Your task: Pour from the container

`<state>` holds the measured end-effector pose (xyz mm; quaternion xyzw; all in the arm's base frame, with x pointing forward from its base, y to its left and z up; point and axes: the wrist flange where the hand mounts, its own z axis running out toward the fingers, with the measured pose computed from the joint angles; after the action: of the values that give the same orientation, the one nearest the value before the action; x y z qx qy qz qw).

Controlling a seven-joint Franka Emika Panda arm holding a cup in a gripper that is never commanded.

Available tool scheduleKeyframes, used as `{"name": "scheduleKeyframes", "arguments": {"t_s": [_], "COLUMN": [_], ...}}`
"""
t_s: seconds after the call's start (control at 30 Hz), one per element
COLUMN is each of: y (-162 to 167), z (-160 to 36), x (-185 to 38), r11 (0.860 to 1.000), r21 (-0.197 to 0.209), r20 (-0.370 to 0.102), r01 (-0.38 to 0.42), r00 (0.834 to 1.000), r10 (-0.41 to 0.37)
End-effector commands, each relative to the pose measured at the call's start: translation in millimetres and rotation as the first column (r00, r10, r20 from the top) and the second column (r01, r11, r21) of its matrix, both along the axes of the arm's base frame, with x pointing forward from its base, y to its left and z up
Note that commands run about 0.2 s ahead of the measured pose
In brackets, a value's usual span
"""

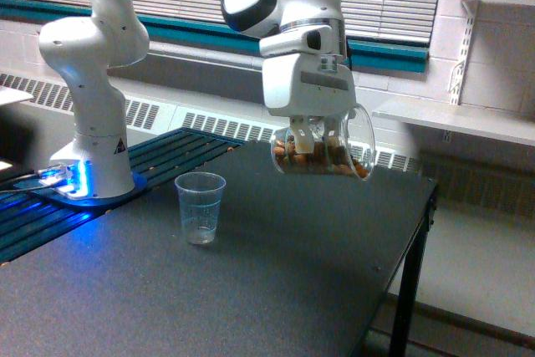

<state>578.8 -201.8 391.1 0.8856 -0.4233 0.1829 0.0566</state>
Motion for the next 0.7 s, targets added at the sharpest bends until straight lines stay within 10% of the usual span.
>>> {"name": "scheduleKeyframes", "arguments": {"t_s": [0.03, 0.7], "y": [13, 64], "z": [13.4, 12.4], "x": [7, -34], "r11": [0.998, 0.979], "r21": [-0.036, -0.111], "r20": [0.019, 0.005], "r01": [-0.051, -0.172], "r00": [0.998, 0.985], "r10": [0.051, 0.174]}}
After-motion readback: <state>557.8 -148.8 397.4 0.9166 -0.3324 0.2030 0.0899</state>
